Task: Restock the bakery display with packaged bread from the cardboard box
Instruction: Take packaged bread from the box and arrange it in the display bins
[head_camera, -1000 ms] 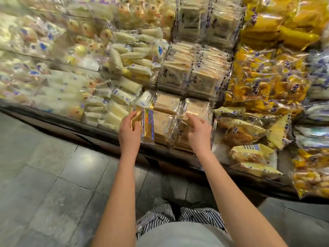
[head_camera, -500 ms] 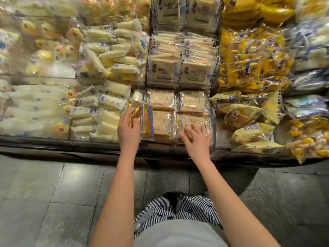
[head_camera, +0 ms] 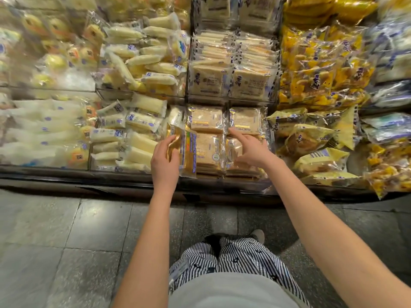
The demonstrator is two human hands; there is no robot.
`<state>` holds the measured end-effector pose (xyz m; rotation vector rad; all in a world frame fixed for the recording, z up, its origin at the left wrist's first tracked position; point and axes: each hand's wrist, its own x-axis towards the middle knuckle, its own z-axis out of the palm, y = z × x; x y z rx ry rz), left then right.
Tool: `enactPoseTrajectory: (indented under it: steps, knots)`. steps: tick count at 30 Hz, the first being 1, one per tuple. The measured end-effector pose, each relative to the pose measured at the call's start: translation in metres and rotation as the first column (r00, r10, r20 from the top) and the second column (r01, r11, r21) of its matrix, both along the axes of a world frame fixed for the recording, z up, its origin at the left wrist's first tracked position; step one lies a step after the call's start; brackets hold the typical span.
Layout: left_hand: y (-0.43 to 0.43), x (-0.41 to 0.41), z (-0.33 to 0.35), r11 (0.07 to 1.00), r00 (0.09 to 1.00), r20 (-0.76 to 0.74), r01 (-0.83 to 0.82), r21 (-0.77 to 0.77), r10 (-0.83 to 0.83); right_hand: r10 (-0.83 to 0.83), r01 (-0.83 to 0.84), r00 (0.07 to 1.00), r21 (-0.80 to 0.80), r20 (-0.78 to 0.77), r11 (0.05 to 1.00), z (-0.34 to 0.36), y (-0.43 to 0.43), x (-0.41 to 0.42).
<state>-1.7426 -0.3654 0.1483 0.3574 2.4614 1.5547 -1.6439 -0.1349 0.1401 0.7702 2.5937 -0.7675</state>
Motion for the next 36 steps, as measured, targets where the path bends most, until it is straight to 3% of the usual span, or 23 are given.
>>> enactPoseTrajectory:
  steps: [4, 11, 16, 18, 20, 22, 26, 30, 33, 36]
  knots:
    - [0.005, 0.002, 0.002, 1.000, 1.000, -0.015, 0.016, 0.012, -0.015, 0.017, -0.017, 1.000, 0.068, -0.006, 0.998, 0.008, 0.001, -0.006]
    - [0.021, 0.001, 0.011, 0.998, 0.998, -0.047, 0.039, 0.047, -0.037, -0.149, 0.165, 0.934, 0.023, -0.324, 0.986, 0.023, -0.008, 0.016]
    - [0.033, 0.006, 0.015, 0.997, 0.996, -0.059, 0.065, 0.052, -0.062, -0.354, 0.429, 0.719, -0.019, -0.598, 0.903, 0.032, -0.013, 0.042]
    - [0.035, 0.008, 0.015, 0.996, 0.995, -0.068, 0.078, 0.049, -0.075, -0.478, 0.556, 0.556, -0.123, -0.680, 0.822, 0.031, -0.016, 0.045]
    - [0.035, 0.011, 0.013, 0.995, 0.994, -0.068, 0.089, 0.036, -0.086, -0.614, 0.663, 0.321, -0.291, -0.721, 0.689, 0.031, -0.020, 0.046]
    - [0.035, 0.012, 0.012, 0.996, 0.994, -0.065, 0.087, 0.032, -0.085, -0.701, 0.691, 0.218, -0.400, -0.679, 0.602, 0.029, -0.025, 0.043]
    - [0.033, 0.016, 0.011, 0.996, 0.994, -0.064, 0.085, 0.022, -0.084, -0.813, 0.722, 0.244, -0.461, -0.528, 0.516, 0.010, -0.040, 0.044]
    - [0.030, 0.016, 0.010, 0.997, 0.995, -0.059, 0.075, 0.007, -0.075, -0.873, 0.701, 0.177, -0.564, -0.454, 0.436, 0.002, -0.034, 0.057]
    - [0.030, 0.020, 0.009, 0.997, 0.996, -0.049, 0.075, -0.007, -0.075, -0.874, 0.669, 0.269, -0.574, -0.403, 0.471, -0.002, -0.027, 0.059]
    - [0.033, 0.024, 0.009, 0.995, 0.994, -0.060, 0.096, -0.001, -0.096, -0.843, 0.704, 0.405, -0.468, -0.354, 0.534, -0.012, -0.029, 0.057]
